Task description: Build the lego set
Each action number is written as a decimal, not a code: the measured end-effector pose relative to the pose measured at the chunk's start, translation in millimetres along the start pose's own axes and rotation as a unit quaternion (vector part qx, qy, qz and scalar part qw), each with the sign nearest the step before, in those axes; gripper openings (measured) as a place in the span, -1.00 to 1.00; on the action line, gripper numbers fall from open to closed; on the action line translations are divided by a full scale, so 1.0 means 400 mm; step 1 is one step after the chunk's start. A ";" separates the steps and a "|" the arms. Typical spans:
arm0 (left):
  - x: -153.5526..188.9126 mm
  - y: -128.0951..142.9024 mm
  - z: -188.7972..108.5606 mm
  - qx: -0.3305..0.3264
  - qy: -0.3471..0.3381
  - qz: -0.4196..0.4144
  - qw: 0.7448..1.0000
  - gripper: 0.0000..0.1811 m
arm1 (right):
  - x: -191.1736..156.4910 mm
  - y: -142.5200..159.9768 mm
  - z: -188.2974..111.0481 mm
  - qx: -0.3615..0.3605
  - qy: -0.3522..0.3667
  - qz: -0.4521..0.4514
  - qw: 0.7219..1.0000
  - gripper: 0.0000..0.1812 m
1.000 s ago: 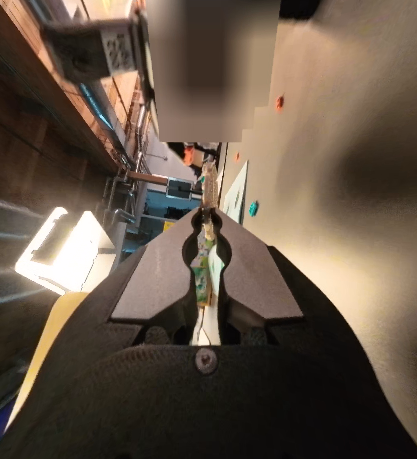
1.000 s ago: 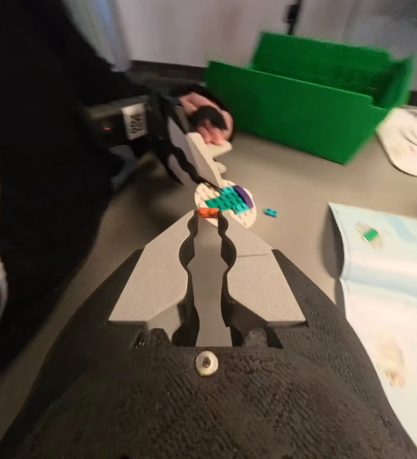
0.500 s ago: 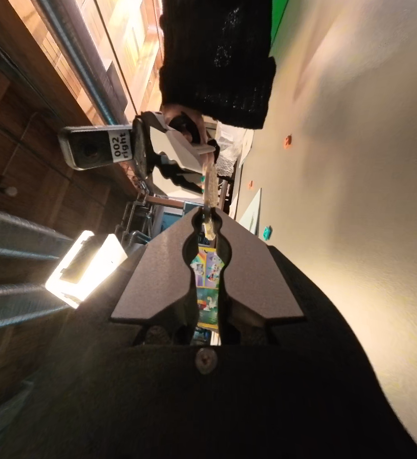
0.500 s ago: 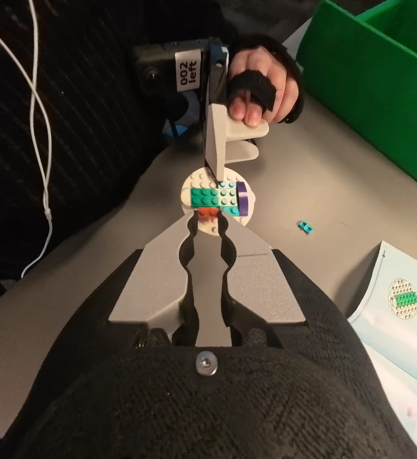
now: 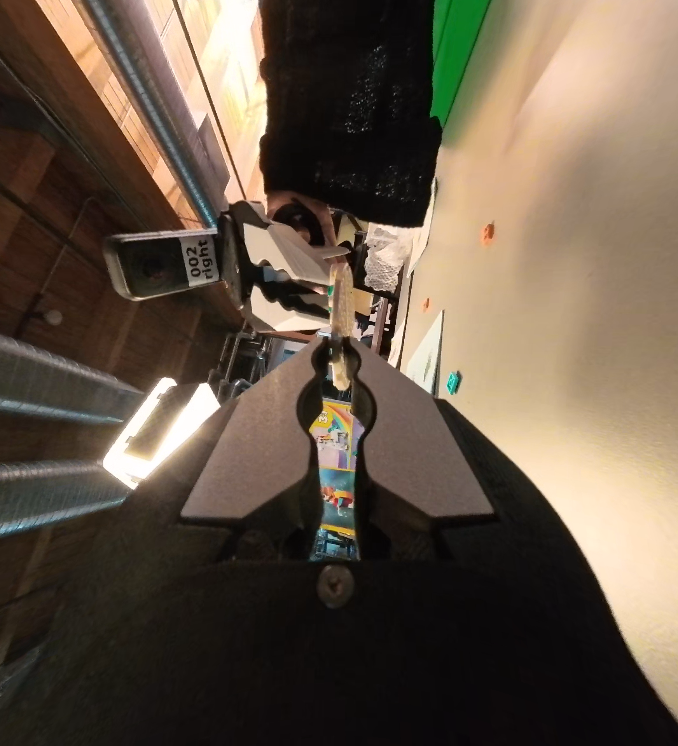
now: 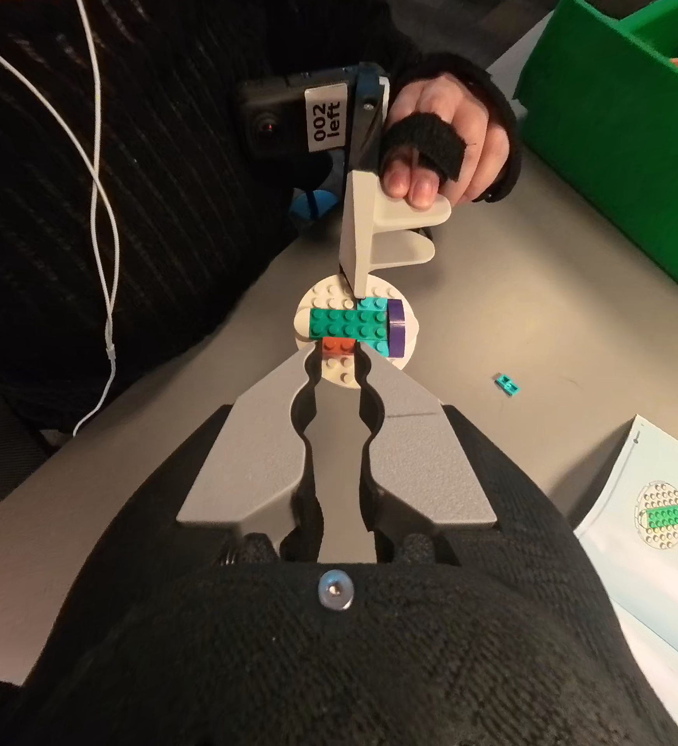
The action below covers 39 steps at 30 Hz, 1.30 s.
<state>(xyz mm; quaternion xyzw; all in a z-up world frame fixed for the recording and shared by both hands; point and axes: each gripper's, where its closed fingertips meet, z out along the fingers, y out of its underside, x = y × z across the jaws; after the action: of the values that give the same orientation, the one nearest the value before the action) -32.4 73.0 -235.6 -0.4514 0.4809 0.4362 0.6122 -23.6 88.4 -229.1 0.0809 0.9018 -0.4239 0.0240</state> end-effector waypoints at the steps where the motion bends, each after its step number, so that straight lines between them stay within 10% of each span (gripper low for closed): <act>1: 0.001 0.001 -0.001 -0.001 0.001 0.001 1.000 -0.93 | 0.001 0.000 0.001 -0.001 -0.001 0.000 1.000 -0.85; 39: -0.002 0.021 0.003 -0.013 0.000 0.005 1.000 -0.95 | 0.007 -0.012 -0.017 -0.006 0.066 -0.034 0.997 -0.67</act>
<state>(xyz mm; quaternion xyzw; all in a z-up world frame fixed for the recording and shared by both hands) -40.5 75.7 -235.7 -0.4566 0.4772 0.4453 0.6046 -27.1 91.1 -221.5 0.0778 0.9060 -0.4131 -0.0496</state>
